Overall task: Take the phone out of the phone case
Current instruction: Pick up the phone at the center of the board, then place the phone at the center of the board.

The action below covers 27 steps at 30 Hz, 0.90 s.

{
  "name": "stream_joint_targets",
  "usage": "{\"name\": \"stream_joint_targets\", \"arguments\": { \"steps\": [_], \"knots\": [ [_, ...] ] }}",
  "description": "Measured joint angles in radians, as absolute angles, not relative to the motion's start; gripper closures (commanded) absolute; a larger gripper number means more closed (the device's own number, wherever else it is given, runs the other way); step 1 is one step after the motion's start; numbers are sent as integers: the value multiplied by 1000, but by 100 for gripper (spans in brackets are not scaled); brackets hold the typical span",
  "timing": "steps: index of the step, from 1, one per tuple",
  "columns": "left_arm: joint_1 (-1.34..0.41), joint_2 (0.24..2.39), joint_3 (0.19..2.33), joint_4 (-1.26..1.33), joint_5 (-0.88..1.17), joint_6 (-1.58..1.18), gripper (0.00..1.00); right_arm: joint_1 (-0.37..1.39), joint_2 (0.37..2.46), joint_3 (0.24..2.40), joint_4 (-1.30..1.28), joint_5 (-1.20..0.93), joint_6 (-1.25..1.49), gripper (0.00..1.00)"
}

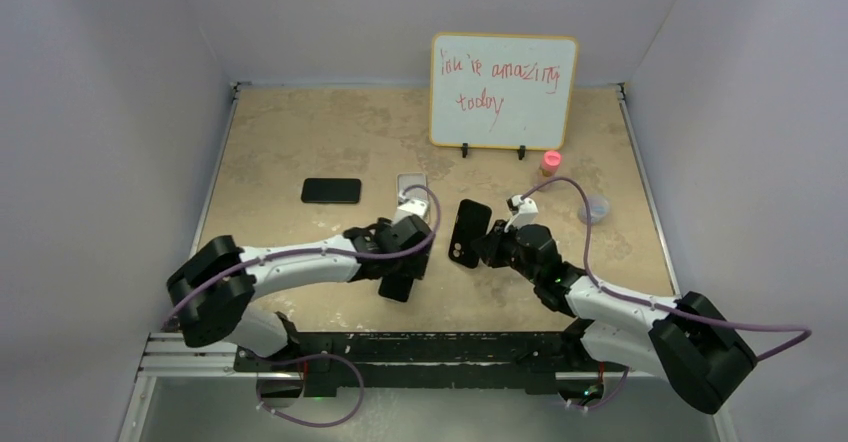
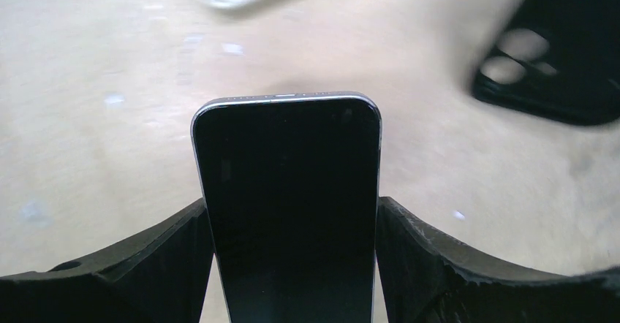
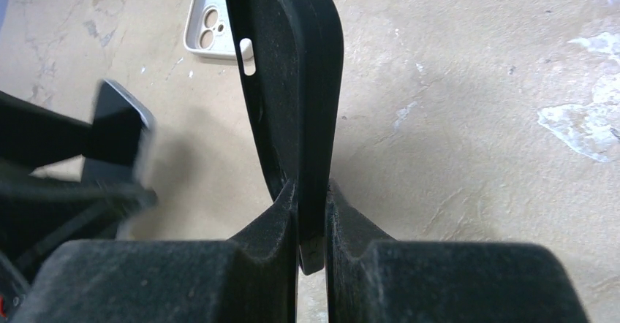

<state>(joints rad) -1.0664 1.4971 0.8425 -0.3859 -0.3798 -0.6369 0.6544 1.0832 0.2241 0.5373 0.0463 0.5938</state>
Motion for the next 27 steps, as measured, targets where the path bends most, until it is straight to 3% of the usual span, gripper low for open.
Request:
{"name": "stream_joint_targets", "arguments": {
  "steps": [9, 27],
  "knots": [
    [-772, 1312, 741, -436, -383, -837, 91, 654, 1037, 218, 510, 100, 579, 100],
    [-280, 1485, 778, -471, -287, -1180, 88, 654, 962, 200, 501, 113, 553, 100]
  ]
}}
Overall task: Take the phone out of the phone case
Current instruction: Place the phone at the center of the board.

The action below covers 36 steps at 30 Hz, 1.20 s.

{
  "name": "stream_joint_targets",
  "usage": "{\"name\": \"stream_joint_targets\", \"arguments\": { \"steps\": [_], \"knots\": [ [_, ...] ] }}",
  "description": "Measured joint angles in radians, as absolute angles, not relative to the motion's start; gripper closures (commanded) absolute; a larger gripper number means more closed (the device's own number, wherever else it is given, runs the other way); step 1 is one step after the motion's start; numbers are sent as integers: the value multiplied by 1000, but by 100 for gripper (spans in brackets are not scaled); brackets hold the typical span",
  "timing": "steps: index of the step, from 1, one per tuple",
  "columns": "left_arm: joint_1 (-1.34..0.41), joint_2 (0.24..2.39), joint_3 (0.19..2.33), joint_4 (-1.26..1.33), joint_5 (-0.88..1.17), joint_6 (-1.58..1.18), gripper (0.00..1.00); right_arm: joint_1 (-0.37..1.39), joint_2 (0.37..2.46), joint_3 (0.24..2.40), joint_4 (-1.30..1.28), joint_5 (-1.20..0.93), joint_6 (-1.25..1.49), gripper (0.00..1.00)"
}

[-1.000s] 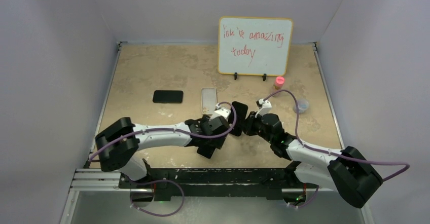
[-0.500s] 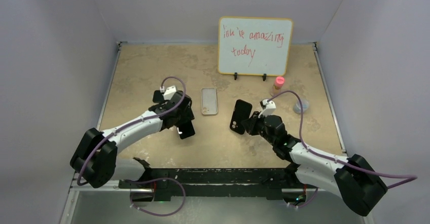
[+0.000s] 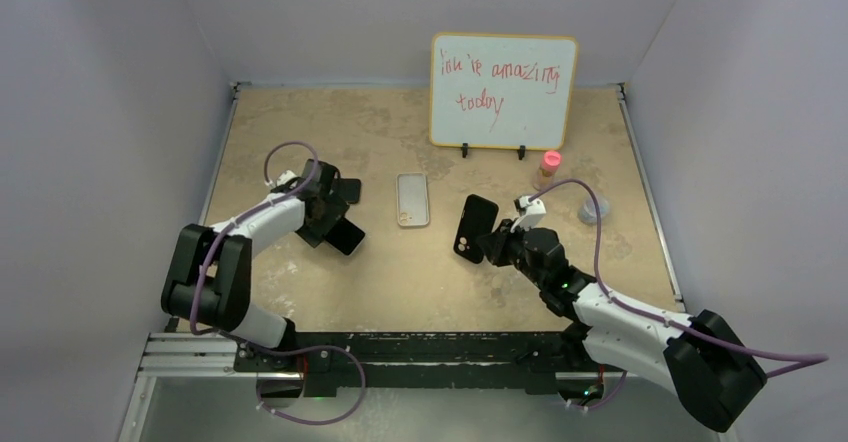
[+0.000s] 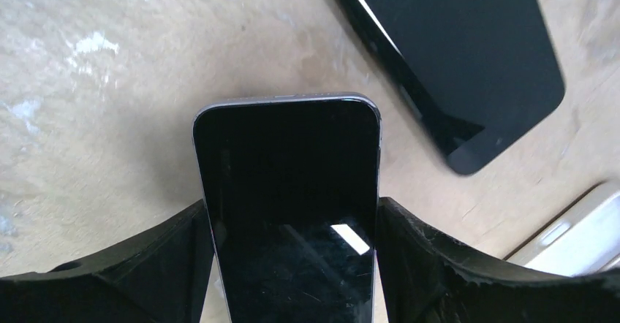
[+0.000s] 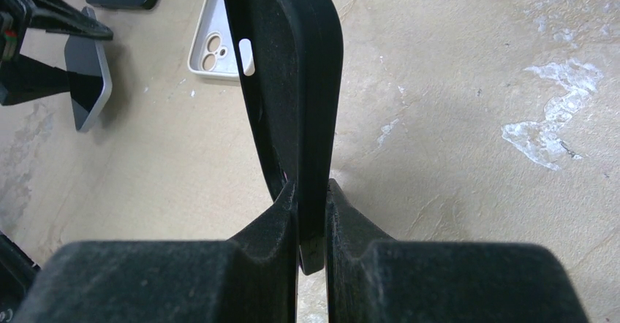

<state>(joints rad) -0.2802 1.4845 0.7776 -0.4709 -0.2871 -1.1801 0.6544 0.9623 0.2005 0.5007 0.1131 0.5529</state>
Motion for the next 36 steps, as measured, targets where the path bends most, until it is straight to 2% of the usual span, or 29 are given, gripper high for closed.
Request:
{"name": "stream_joint_targets", "arguments": {
  "steps": [5, 6, 9, 13, 18, 25, 31, 36],
  "knots": [
    [-207, 1550, 834, -449, -257, -1221, 89, 654, 962, 200, 499, 113, 547, 100],
    [-194, 1558, 844, -458, -240, -1227, 87, 654, 962, 200, 499, 113, 546, 100],
    [-169, 1562, 849, -470, -212, -1261, 75, 654, 962, 200, 498, 113, 542, 100],
    [-157, 1559, 849, -480, -210, -1322, 54, 654, 962, 200, 498, 113, 538, 100],
    [-157, 1557, 849, -491, -228, -1381, 37, 654, 964, 200, 498, 112, 536, 100],
    [-157, 1556, 849, -503, -255, -1456, 32, 654, 982, 200, 499, 103, 537, 100],
    [-157, 1571, 866, -532, -274, -1509, 20, 654, 982, 202, 495, 91, 532, 100],
    [-157, 1590, 891, -560, -282, -1526, 15, 654, 983, 221, 467, 85, 527, 100]
  ]
}}
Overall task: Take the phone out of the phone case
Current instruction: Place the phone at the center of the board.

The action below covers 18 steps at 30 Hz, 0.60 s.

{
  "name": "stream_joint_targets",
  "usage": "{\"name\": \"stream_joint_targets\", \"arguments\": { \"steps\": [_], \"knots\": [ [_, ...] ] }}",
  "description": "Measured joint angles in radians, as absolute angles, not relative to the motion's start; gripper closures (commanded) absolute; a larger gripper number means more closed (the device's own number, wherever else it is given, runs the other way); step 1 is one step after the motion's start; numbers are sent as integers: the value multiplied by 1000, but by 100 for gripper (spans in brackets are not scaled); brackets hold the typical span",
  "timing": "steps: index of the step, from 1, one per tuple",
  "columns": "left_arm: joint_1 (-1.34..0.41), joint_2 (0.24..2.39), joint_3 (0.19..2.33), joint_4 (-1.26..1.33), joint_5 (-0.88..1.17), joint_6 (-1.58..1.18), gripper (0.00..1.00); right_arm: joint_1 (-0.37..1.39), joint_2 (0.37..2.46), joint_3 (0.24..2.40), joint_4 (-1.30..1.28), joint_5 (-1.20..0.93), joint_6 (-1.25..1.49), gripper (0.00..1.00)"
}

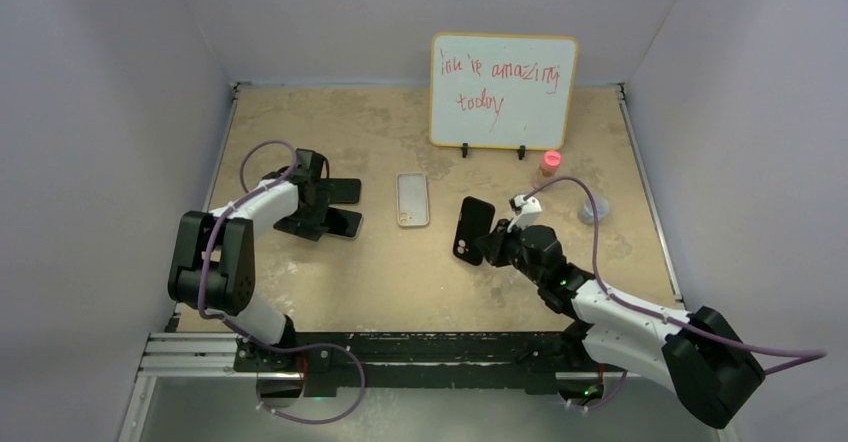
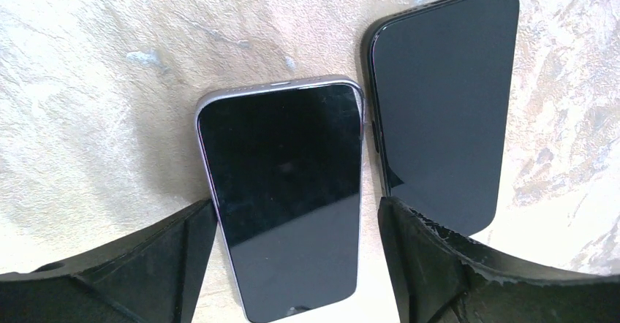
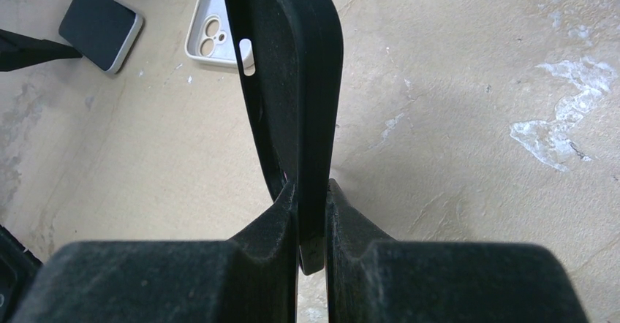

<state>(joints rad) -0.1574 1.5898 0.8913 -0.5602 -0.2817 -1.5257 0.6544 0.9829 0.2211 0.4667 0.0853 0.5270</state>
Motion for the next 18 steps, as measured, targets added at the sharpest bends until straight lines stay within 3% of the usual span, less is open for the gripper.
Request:
{"name": "stream_joint_targets", "arguments": {
  "steps": [18],
  "knots": [
    [-150, 1578, 879, -539, -271, -1553, 10, 651, 1105, 402, 368, 79, 434, 100]
  ]
}}
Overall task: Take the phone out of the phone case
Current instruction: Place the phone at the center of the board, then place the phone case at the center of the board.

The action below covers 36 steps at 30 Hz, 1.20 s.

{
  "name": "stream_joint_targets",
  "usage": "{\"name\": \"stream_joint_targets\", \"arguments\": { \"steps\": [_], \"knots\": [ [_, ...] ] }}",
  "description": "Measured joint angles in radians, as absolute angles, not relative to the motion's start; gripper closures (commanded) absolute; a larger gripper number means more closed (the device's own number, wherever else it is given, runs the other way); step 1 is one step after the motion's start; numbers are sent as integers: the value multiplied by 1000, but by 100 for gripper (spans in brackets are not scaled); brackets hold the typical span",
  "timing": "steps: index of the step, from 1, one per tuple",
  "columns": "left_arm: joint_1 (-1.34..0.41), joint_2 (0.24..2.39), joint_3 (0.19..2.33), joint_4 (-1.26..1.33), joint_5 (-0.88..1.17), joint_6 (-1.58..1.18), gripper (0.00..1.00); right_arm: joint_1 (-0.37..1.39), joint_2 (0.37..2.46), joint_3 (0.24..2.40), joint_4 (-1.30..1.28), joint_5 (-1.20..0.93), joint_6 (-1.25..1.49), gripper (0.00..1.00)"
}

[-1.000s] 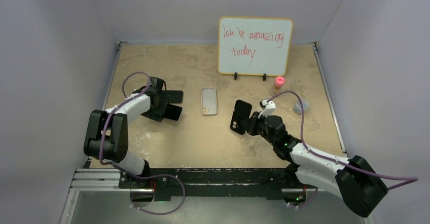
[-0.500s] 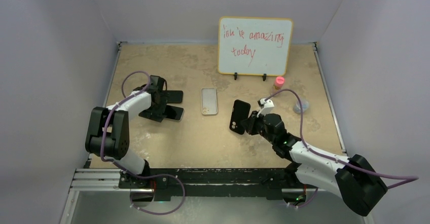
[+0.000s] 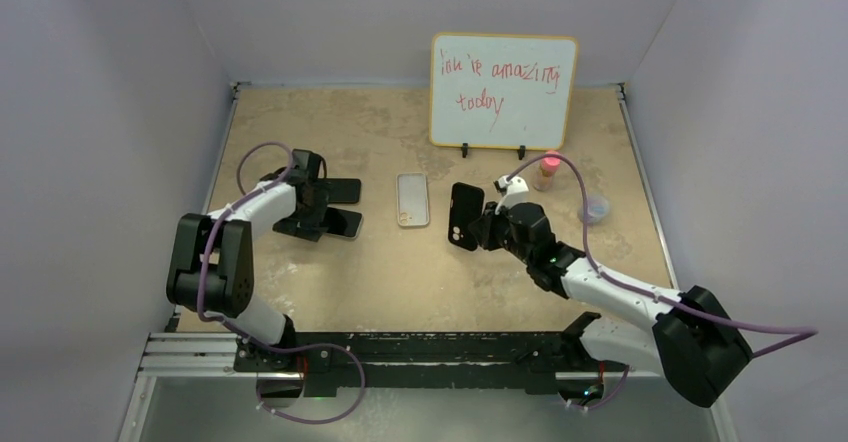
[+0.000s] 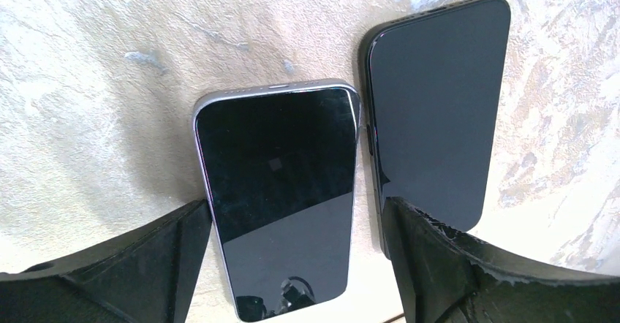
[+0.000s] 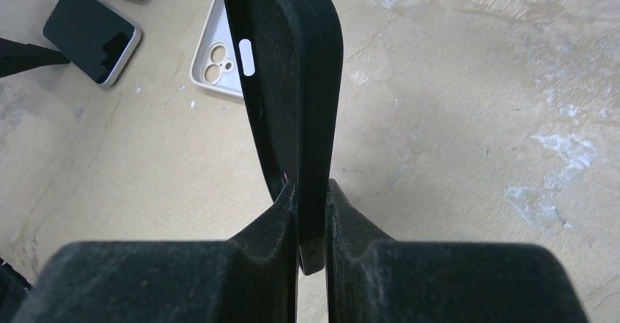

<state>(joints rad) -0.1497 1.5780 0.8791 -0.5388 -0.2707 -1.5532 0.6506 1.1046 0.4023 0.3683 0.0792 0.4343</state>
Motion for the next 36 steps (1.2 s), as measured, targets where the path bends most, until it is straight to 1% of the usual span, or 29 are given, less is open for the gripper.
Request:
{"name": "stream_joint_targets", "arguments": {
  "steps": [5, 8, 13, 19, 22, 27, 33, 36],
  "knots": [
    [-136, 1565, 865, -522, -247, -1564, 9, 630, 1145, 451, 343, 78, 402, 100],
    [-124, 1548, 844, -497, -226, -1565, 9, 586, 1201, 496, 326, 42, 380, 100],
    [-102, 1507, 794, -440, -187, -1565, 8, 482, 1336, 617, 286, -66, 366, 100],
    [-65, 1486, 742, -290, -117, -1562, 7, 421, 1527, 800, 205, -213, 363, 100],
    [-57, 1485, 735, -255, -96, -1525, 6, 406, 1623, 885, 165, -286, 365, 100],
    [-52, 1422, 711, -259, -79, -1435, 6, 397, 1760, 993, 104, -364, 373, 90],
    [-51, 1261, 656, -311, -66, -1329, 6, 390, 1856, 1072, 72, -416, 400, 69],
    [-51, 1175, 655, -357, -77, -1246, 6, 392, 1893, 1089, 59, -422, 404, 60]
  ]
}}
